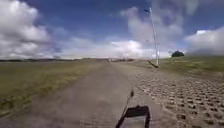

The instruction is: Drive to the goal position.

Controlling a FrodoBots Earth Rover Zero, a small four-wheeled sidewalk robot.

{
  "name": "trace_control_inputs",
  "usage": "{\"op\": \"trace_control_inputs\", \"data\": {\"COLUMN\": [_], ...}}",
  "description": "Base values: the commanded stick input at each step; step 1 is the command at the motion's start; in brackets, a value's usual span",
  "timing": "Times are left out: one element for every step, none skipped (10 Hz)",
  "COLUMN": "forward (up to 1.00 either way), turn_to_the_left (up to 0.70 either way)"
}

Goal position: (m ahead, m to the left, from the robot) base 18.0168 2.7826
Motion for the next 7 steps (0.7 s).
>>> {"op": "trace_control_inputs", "data": {"forward": [0.85, 0.85, 0.85, 0.85, 0.85, 0.85, 0.85], "turn_to_the_left": [0.0, 0.0, 0.0, 0.0, 0.0, 0.0, 0.0]}}
